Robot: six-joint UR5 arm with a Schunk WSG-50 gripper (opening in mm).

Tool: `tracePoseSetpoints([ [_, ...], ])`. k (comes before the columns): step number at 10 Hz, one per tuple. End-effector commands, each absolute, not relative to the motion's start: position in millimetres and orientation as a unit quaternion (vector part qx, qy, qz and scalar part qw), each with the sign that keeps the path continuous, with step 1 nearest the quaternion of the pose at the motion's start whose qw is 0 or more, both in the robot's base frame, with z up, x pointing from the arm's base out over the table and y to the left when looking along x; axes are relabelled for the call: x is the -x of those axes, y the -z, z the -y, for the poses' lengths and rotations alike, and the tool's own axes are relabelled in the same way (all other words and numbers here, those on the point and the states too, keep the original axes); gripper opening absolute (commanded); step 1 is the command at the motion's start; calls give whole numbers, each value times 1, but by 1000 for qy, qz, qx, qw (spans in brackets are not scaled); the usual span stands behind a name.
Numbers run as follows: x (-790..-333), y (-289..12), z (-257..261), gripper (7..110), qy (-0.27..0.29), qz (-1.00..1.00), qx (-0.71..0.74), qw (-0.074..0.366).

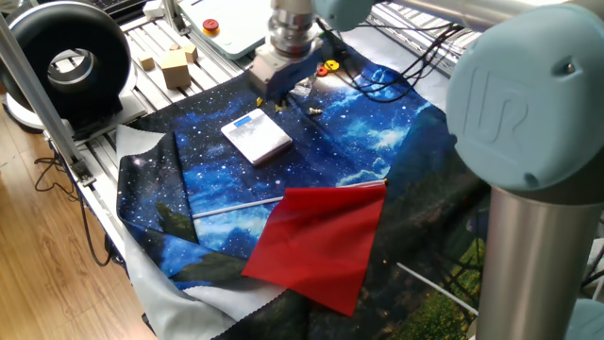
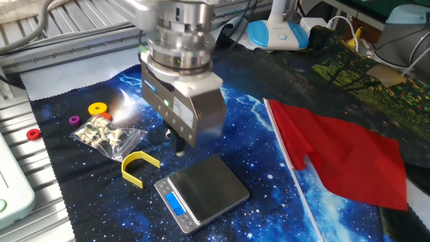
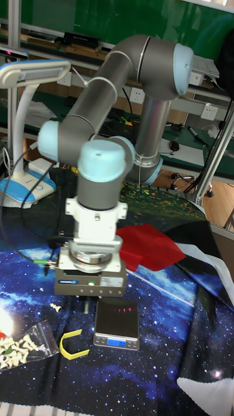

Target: Remove the object from the scale

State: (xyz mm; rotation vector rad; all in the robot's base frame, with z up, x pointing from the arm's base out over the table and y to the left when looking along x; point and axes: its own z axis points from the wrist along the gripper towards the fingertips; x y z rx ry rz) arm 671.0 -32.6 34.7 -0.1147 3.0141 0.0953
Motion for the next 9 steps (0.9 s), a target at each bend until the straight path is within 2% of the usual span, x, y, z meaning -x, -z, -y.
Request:
tracePoseSetpoints([
  [1,-661,-32,62,7,-39,-995,55,68],
  [5,-652,-25,82,7,-34,-995,66,73],
  [9,-640,-20,112,7,-5,-994,78,71],
])
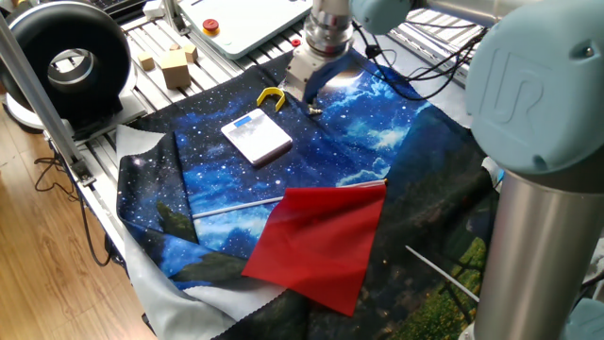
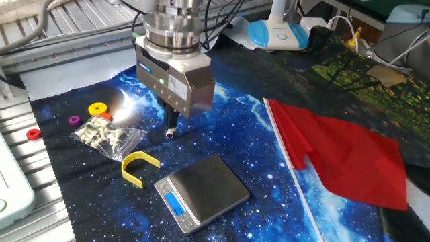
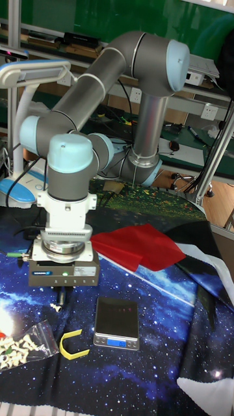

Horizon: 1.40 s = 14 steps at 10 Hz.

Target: Remove the object from the scale

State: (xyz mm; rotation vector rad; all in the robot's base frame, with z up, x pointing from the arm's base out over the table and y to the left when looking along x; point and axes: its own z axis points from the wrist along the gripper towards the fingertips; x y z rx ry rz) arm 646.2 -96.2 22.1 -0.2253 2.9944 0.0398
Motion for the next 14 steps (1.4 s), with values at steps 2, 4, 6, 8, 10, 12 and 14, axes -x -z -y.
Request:
tracePoseSetpoints([
  [2,-639,-12,116,7,-6,-994,81,78],
  [4,-635,-10,120,7,-13,-993,87,81],
  [6,-628,-9,122,7,-19,-992,91,80],
  [8,-620,-1,116,7,-38,-992,91,80],
  [10,-620,1,117,7,-37,-992,92,82],
  [12,-622,4,117,7,-37,-991,93,84],
  [14,-622,4,117,7,-36,-991,93,84],
])
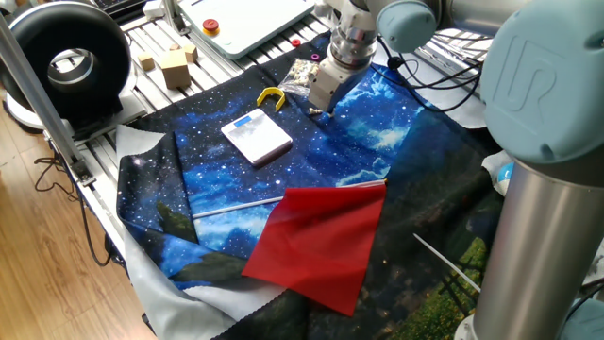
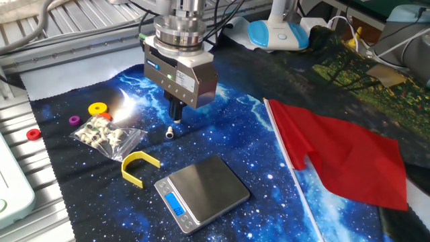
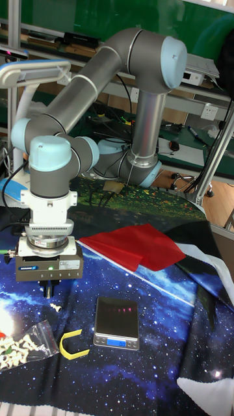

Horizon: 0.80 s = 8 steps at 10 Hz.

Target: Remove the object from the scale

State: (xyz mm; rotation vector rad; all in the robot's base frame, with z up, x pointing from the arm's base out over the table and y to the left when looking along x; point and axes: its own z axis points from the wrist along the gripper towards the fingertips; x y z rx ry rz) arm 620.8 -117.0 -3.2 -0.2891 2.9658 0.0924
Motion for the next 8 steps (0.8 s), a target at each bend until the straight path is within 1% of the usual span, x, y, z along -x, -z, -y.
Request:
tracePoseSetpoints([
  [1,-622,4,117,7,-36,-991,94,84],
  [8,-617,3,119,7,-30,-989,120,74],
])
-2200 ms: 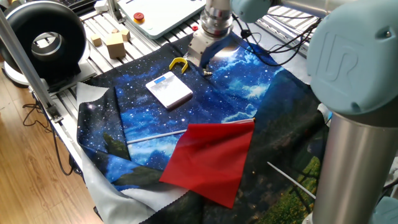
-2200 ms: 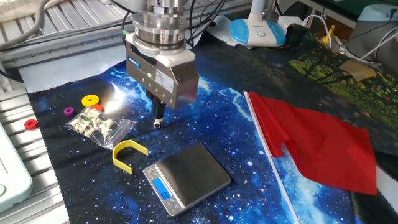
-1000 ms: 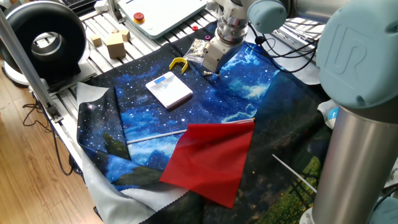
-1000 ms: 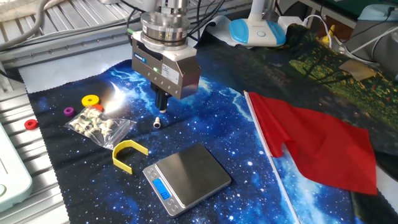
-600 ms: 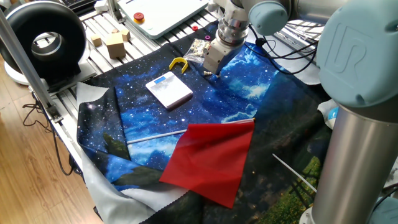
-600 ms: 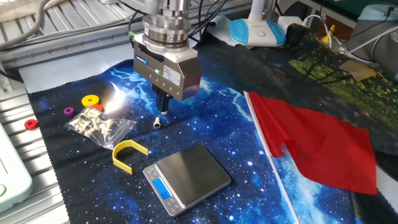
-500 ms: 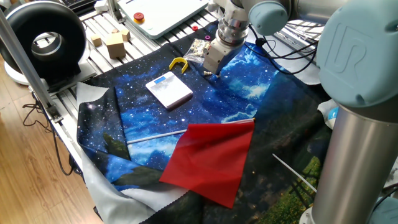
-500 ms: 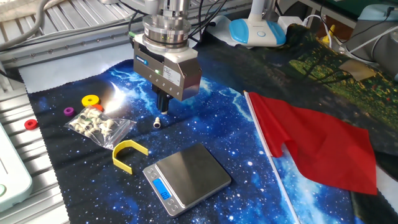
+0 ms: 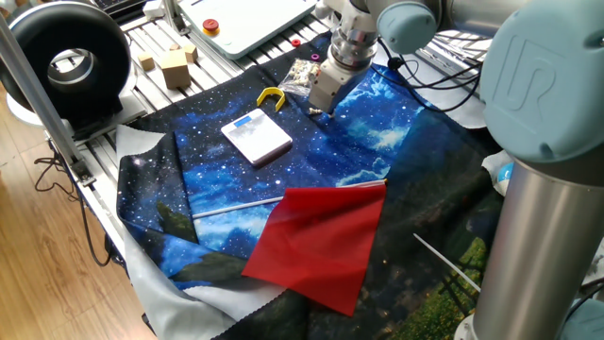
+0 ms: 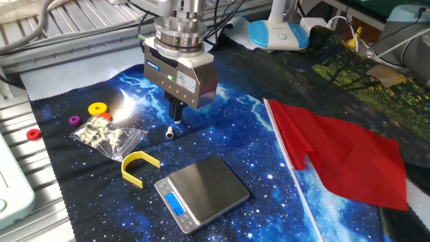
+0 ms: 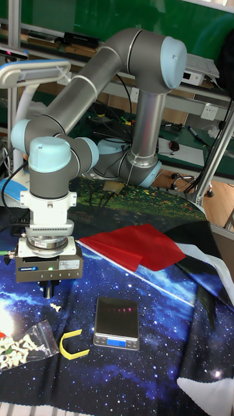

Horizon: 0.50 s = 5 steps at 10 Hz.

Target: Remove the object from the scale

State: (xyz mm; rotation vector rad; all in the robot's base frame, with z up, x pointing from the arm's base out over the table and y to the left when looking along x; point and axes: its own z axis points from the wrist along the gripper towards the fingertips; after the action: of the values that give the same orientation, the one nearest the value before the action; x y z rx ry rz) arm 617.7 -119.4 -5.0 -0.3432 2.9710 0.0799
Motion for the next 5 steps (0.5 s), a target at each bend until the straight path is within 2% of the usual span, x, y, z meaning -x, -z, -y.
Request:
tracePoseSetpoints([
  [1,-617,3,119,7,-30,-989,124,73],
  [2,-617,3,118,7,-32,-989,126,72],
  [3,-617,3,118,22,-33,-989,128,72],
  [5,-616,5,117,22,-35,-988,131,72],
])
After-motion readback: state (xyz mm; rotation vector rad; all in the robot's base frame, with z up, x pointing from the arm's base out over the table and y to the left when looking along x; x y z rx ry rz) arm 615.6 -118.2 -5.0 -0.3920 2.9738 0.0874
